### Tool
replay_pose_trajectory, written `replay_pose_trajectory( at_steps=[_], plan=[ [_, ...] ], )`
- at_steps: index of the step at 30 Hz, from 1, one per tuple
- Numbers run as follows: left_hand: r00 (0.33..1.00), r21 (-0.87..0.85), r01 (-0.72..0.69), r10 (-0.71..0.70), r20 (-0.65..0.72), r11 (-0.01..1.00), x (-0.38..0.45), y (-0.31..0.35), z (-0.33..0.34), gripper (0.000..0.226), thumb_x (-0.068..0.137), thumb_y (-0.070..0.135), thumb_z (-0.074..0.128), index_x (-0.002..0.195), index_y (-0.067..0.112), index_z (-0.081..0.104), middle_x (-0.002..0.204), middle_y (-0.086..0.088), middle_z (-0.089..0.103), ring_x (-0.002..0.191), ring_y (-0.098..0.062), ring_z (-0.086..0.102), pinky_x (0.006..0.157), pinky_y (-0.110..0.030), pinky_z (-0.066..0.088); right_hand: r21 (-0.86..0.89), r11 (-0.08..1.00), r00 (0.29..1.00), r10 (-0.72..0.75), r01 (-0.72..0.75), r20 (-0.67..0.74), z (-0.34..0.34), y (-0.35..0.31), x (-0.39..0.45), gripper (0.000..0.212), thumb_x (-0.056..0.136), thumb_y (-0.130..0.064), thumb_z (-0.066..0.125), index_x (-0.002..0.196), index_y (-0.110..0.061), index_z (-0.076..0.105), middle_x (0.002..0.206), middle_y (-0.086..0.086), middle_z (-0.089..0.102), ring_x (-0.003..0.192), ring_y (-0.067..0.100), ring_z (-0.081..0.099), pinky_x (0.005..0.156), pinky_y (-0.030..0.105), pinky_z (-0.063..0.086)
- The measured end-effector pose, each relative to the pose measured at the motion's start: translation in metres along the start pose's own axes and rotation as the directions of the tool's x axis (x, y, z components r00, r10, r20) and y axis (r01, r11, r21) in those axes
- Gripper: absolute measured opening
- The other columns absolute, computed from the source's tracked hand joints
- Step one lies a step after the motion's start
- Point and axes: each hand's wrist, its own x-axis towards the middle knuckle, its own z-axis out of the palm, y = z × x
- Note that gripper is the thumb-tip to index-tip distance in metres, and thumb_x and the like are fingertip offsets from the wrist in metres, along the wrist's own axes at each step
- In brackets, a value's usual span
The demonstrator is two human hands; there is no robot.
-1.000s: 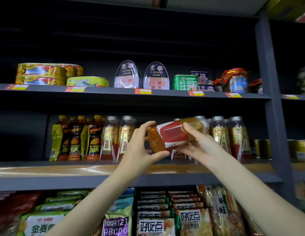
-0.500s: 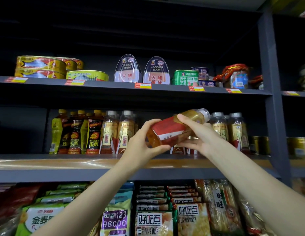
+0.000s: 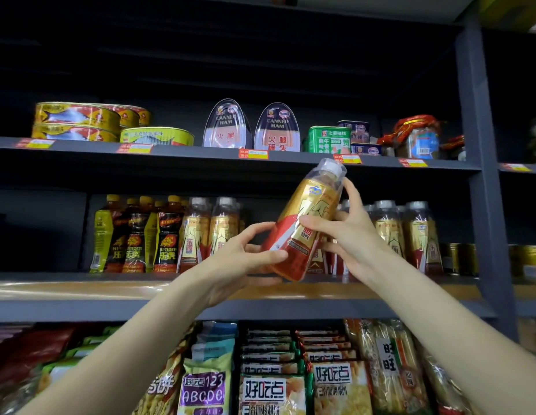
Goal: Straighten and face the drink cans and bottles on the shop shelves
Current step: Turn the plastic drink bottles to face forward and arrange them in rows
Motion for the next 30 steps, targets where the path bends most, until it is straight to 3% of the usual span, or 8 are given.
replay_pose_trajectory(
  at_steps=[3, 8, 12, 19, 21, 25, 27, 30],
  plan=[
    [0.980, 0.227, -0.122, 0.154, -0.127, 0.966, 0.002, -0.014, 0.004, 0.063, 0.072, 0.016, 0.076, 0.123, 0.034, 0.046, 0.116, -0.008, 0.053, 0.102, -0.021, 0.061, 0.080, -0.036, 0.057, -0.028, 0.999, 0.997, 0.033, -0.031, 0.069, 0.001, -0.002, 0.002, 0.104, 0.075, -0.001, 0.075, 0.144, -0.048, 0.012, 0.130, 0.000, 0.050, 0.109, 0.020, 0.056, 0.076, 0.039, 0.055],
    [0.858, 0.665, -0.245, 0.477, -0.189, 0.705, 0.010, -0.030, 0.010, 0.073, 0.068, 0.023, 0.082, 0.118, 0.044, 0.033, 0.120, 0.003, 0.039, 0.109, -0.013, 0.048, 0.085, -0.030, 0.054, -0.074, 0.994, 0.996, 0.085, -0.083, 0.015, 0.003, 0.000, 0.006, 0.091, 0.073, -0.011, 0.079, 0.140, -0.037, 0.023, 0.119, -0.001, 0.053, 0.105, 0.025, 0.061, 0.064, 0.037, 0.059],
    [0.880, 0.685, -0.275, 0.463, -0.102, 0.674, 0.012, -0.027, 0.003, 0.070, 0.069, 0.023, 0.080, 0.118, 0.045, 0.034, 0.123, 0.003, 0.038, 0.113, -0.013, 0.046, 0.077, -0.022, 0.055, 0.014, 0.997, 0.997, 0.078, -0.078, 0.007, -0.005, 0.008, 0.006, 0.086, 0.071, -0.007, 0.079, 0.136, -0.035, 0.031, 0.117, 0.003, 0.057, 0.100, 0.024, 0.064, 0.064, 0.034, 0.059],
    [0.922, 0.475, -0.281, 0.373, -0.109, 0.834, 0.014, -0.025, 0.010, 0.065, 0.073, 0.021, 0.077, 0.118, 0.044, 0.037, 0.109, 0.015, 0.049, 0.097, -0.006, 0.055, 0.066, -0.018, 0.056, 0.110, 0.994, 0.999, 0.001, -0.005, 0.039, -0.012, 0.016, 0.006, 0.088, 0.078, -0.007, 0.072, 0.144, -0.036, 0.023, 0.124, 0.007, 0.060, 0.110, 0.023, 0.061, 0.084, 0.040, 0.055],
    [0.867, 0.554, -0.294, 0.461, -0.188, 0.779, 0.018, -0.030, 0.016, 0.067, 0.072, 0.020, 0.078, 0.121, 0.041, 0.038, 0.109, 0.011, 0.048, 0.097, -0.008, 0.054, 0.069, -0.017, 0.053, 0.055, 0.998, 1.000, -0.006, 0.005, 0.007, -0.005, 0.018, 0.006, 0.082, 0.083, -0.014, 0.070, 0.145, -0.034, 0.021, 0.126, 0.006, 0.058, 0.109, 0.021, 0.061, 0.083, 0.039, 0.056],
    [0.757, 0.858, -0.186, 0.627, -0.186, 0.479, 0.018, -0.036, 0.025, 0.072, 0.073, 0.021, 0.078, 0.131, 0.039, 0.038, 0.114, 0.007, 0.029, 0.114, -0.014, 0.033, 0.088, -0.021, 0.035, 0.082, 0.992, 0.994, 0.103, -0.099, -0.046, 0.007, 0.022, 0.007, 0.087, 0.076, -0.021, 0.077, 0.144, -0.027, 0.023, 0.125, 0.006, 0.057, 0.102, 0.021, 0.063, 0.077, 0.037, 0.057],
    [0.798, 0.870, -0.248, 0.599, -0.067, 0.427, 0.014, -0.031, 0.018, 0.069, 0.074, 0.025, 0.077, 0.130, 0.040, 0.040, 0.118, 0.009, 0.026, 0.118, -0.012, 0.030, 0.092, -0.021, 0.037, 0.175, 0.971, 0.983, 0.176, -0.164, -0.058, 0.001, 0.022, 0.008, 0.072, 0.076, -0.017, 0.077, 0.133, -0.019, 0.034, 0.115, 0.008, 0.060, 0.098, 0.023, 0.065, 0.070, 0.038, 0.059],
    [0.902, 0.774, -0.304, 0.430, 0.046, 0.555, 0.010, -0.016, -0.002, 0.060, 0.075, 0.024, 0.075, 0.122, 0.041, 0.043, 0.121, 0.012, 0.039, 0.116, -0.005, 0.043, 0.084, -0.015, 0.048, 0.253, 0.939, 0.967, 0.250, -0.231, -0.047, -0.012, 0.020, 0.008, 0.051, 0.078, -0.013, 0.074, 0.117, -0.020, 0.042, 0.101, 0.009, 0.064, 0.089, 0.024, 0.066, 0.062, 0.040, 0.056]
  ],
)
